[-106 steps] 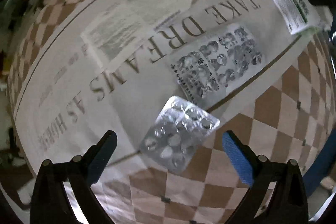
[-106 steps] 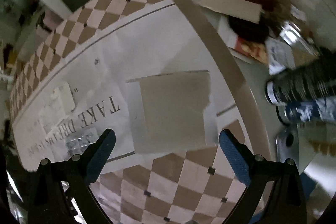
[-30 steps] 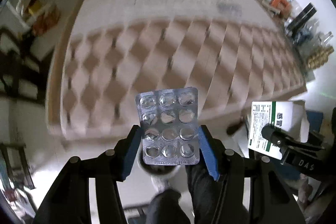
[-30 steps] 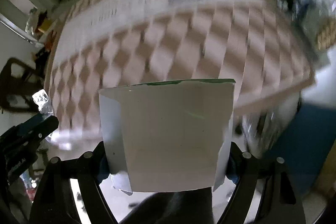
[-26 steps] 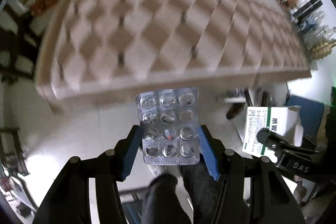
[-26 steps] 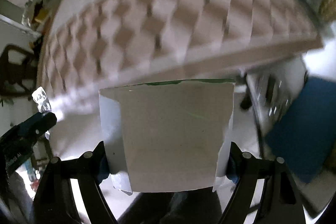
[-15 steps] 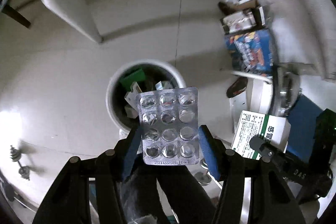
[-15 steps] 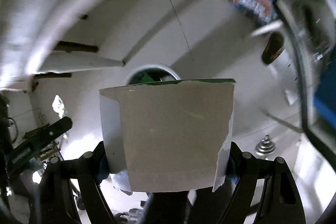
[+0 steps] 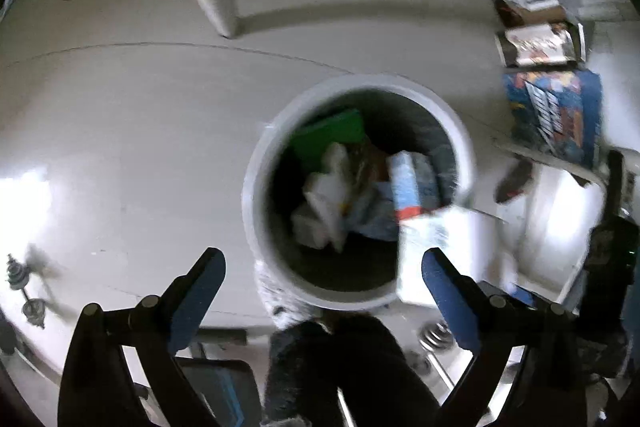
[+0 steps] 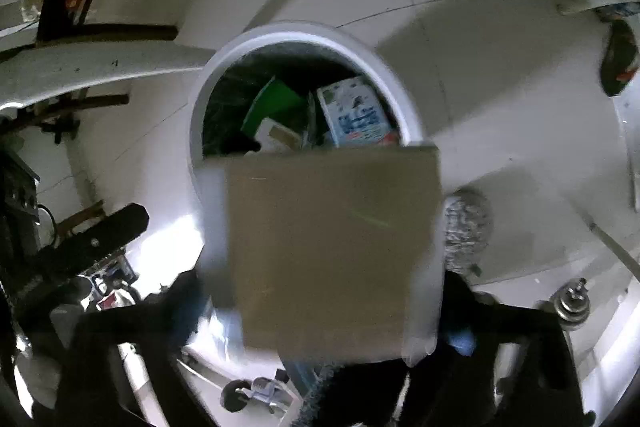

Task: Collect trash
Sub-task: 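Open both tools to drop the blister pack and box into the bin, then raise both tools back toward the table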

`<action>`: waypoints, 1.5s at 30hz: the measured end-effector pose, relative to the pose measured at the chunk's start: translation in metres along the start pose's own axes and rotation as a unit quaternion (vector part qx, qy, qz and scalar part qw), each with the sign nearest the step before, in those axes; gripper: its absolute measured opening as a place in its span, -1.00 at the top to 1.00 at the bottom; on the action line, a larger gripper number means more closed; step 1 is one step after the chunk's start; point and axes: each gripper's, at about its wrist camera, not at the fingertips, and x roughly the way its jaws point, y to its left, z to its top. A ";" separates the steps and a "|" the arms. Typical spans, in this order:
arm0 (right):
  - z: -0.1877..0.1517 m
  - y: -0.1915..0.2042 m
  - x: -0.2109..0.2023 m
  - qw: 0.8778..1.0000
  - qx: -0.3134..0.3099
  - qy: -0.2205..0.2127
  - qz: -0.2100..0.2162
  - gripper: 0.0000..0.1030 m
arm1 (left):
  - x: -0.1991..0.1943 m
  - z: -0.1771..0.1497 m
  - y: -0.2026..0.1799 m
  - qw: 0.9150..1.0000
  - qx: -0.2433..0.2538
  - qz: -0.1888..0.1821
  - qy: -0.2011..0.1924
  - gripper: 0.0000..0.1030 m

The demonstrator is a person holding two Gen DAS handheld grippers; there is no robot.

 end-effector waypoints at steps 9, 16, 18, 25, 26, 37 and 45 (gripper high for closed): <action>-0.015 0.013 -0.031 0.996 -0.053 -0.021 -0.071 -1.00 | -0.038 -0.025 -0.005 0.998 0.002 0.057 -0.035 -0.95; -0.028 0.024 -0.073 0.981 -0.079 -0.058 -0.168 -1.00 | -0.074 -0.042 -0.032 0.996 0.021 0.081 -0.044 -0.94; -0.032 0.031 -0.085 0.978 -0.086 -0.062 -0.180 -1.00 | -0.085 -0.046 -0.039 0.995 0.026 0.082 -0.047 -0.94; -0.049 0.055 -0.126 0.973 -0.106 -0.072 -0.193 -1.00 | -0.124 -0.067 -0.053 0.995 0.031 0.087 -0.048 -0.94; -0.053 0.058 -0.133 0.972 -0.107 -0.073 -0.194 -1.00 | -0.131 -0.070 -0.055 0.994 0.032 0.088 -0.047 -0.94; -0.110 0.108 -0.246 0.972 -0.125 -0.082 -0.183 -1.00 | -0.242 -0.115 -0.080 0.992 0.054 0.094 -0.066 -0.94; -0.157 0.145 -0.346 0.974 -0.117 -0.108 -0.161 -1.00 | -0.334 -0.141 -0.097 0.987 0.078 0.094 -0.103 -0.94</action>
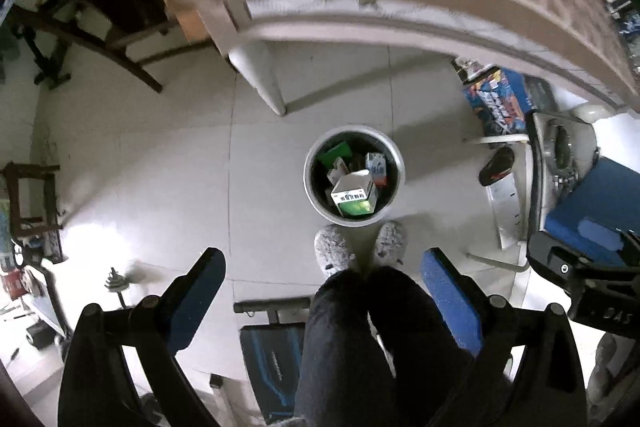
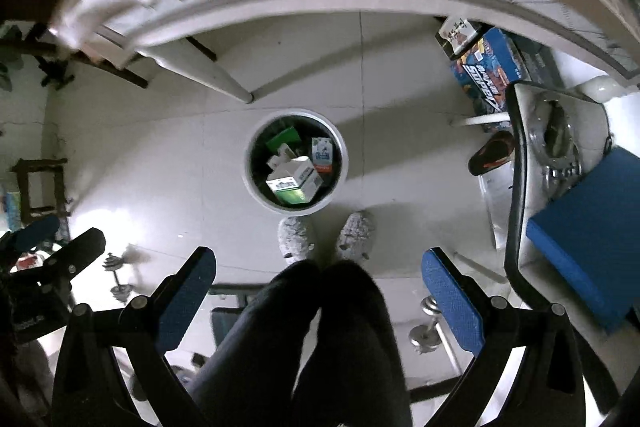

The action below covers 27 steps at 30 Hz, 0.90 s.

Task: Collect trash
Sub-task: 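Raise both tools back toward the table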

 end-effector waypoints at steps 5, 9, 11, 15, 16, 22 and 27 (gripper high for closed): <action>0.003 0.002 -0.065 0.999 0.033 -0.028 0.033 -1.00 | -0.045 0.019 -0.005 0.999 0.007 0.010 -0.040 -0.94; 0.029 -0.003 -0.114 0.994 0.064 -0.067 0.052 -1.00 | -0.070 0.057 -0.017 0.997 0.007 0.011 -0.078 -0.94; 0.052 -0.012 -0.138 0.992 0.071 -0.088 0.057 -1.00 | -0.081 0.086 -0.028 0.994 0.008 0.025 -0.104 -0.94; 0.107 -0.038 -0.168 0.990 0.066 -0.118 0.046 -1.00 | -0.082 0.143 -0.050 0.992 0.010 0.035 -0.119 -0.94; 0.124 -0.046 -0.172 0.990 0.061 -0.121 0.035 -1.00 | -0.079 0.160 -0.058 0.992 0.010 0.038 -0.121 -0.94; 0.248 -0.112 -0.179 0.993 0.022 -0.114 -0.029 -1.00 | -0.054 0.260 -0.120 0.991 0.006 0.072 -0.117 -0.95; 0.369 -0.186 -0.156 0.994 0.062 -0.086 -0.040 -1.00 | -0.024 0.352 -0.167 0.993 -0.005 0.082 -0.083 -0.95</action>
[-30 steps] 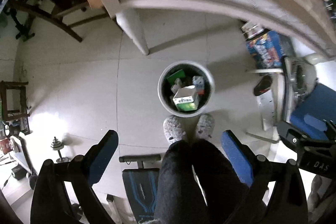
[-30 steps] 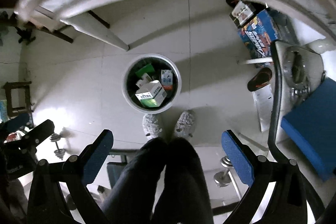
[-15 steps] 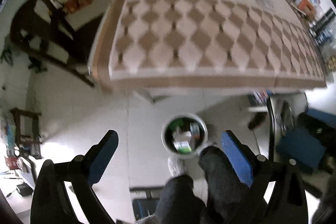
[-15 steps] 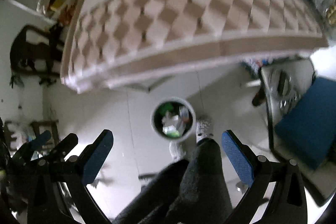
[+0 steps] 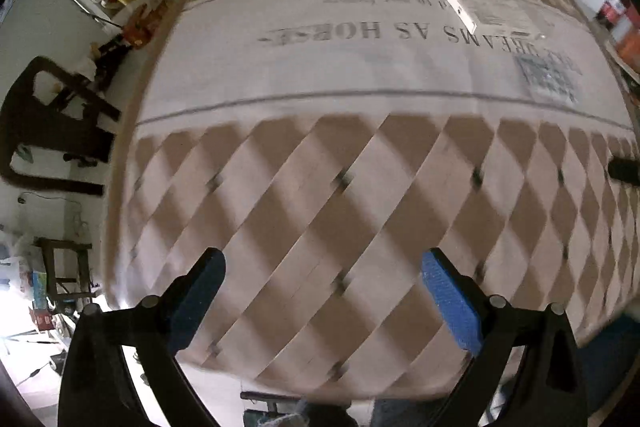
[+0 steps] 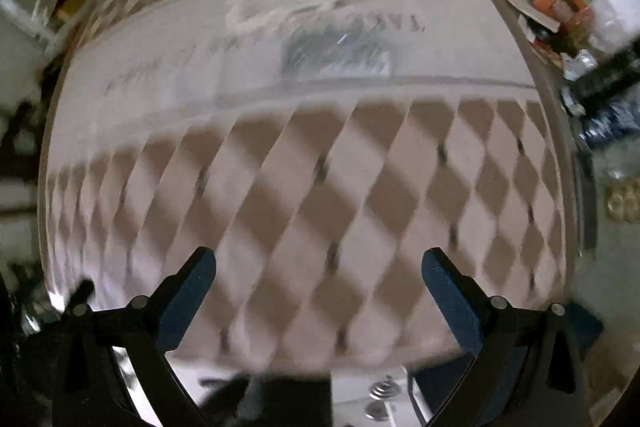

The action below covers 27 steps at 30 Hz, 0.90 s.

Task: Collect trash
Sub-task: 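Raise both tools back toward the table, then grasp the printed blister pack with right tool while left tool grasps white medicine box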

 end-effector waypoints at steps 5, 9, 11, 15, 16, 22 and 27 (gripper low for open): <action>0.104 -0.024 0.047 1.000 -0.008 0.006 0.014 -1.00 | 0.038 0.061 -0.023 0.999 0.006 0.026 0.029 -0.95; 0.154 0.011 0.078 0.975 -0.210 0.064 -0.029 -1.00 | 0.058 0.092 -0.033 0.998 -0.004 0.043 0.038 -0.95; 0.166 0.024 0.092 0.951 -0.292 0.087 -0.060 -1.00 | 0.063 0.099 -0.035 0.998 -0.010 0.046 0.044 -0.95; 0.179 0.046 0.119 0.893 -0.422 0.123 -0.097 -1.00 | 0.074 0.109 -0.040 0.997 -0.024 0.045 0.059 -0.95; 0.181 0.049 0.126 0.883 -0.440 0.130 -0.101 -1.00 | 0.076 0.111 -0.041 0.997 -0.026 0.045 0.062 -0.95; 0.186 0.046 0.144 0.884 -0.435 0.163 -0.048 -0.71 | 0.073 0.113 -0.041 0.997 -0.019 0.051 0.059 -0.95; 0.201 0.014 0.135 0.936 -0.313 0.158 -0.019 -0.31 | 0.065 0.127 -0.064 0.998 0.019 0.052 0.040 -0.95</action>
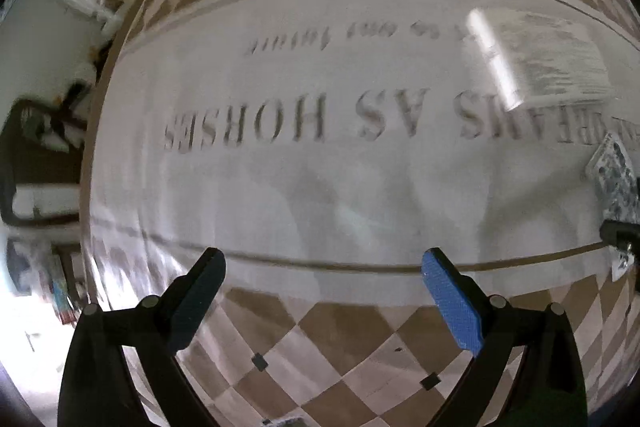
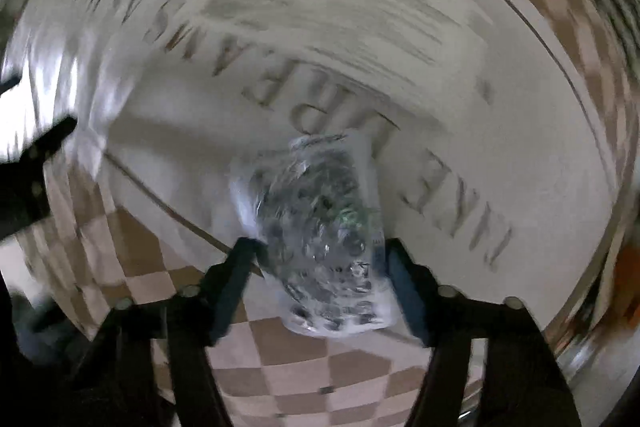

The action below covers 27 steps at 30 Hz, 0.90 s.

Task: Collect trash
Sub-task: 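Grasp the printed blister pack with right tool while left tool grasps white medicine box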

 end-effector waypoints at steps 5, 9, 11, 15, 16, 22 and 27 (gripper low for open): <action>-0.042 -0.082 -0.001 0.971 0.232 -0.037 0.046 -0.31 | -0.032 0.033 -0.044 0.990 0.121 0.002 -0.068 -0.95; -0.083 -0.142 0.006 0.925 0.369 -0.053 0.074 -0.31 | -0.057 0.067 -0.098 0.959 0.260 -0.011 -0.113 -0.95; -0.097 -0.163 0.012 0.906 0.410 -0.053 0.095 -0.32 | -0.059 0.079 -0.122 0.938 0.326 -0.018 -0.113 -0.95; -0.095 -0.183 0.018 0.900 0.417 -0.043 0.121 -0.77 | -0.052 0.091 -0.165 0.882 0.464 -0.022 -0.077 -0.95; -0.098 -0.186 0.017 0.900 0.417 -0.044 0.119 -0.78 | -0.049 0.092 -0.175 0.869 0.491 -0.018 -0.062 -0.95; -0.093 -0.172 0.021 0.904 0.411 -0.045 0.104 -0.78 | -0.022 0.100 -0.202 0.838 0.545 0.001 -0.022 -0.93; -0.098 -0.127 0.019 0.906 0.416 -0.060 0.044 -0.33 | -0.024 0.106 -0.185 0.867 0.496 -0.055 -0.019 -0.45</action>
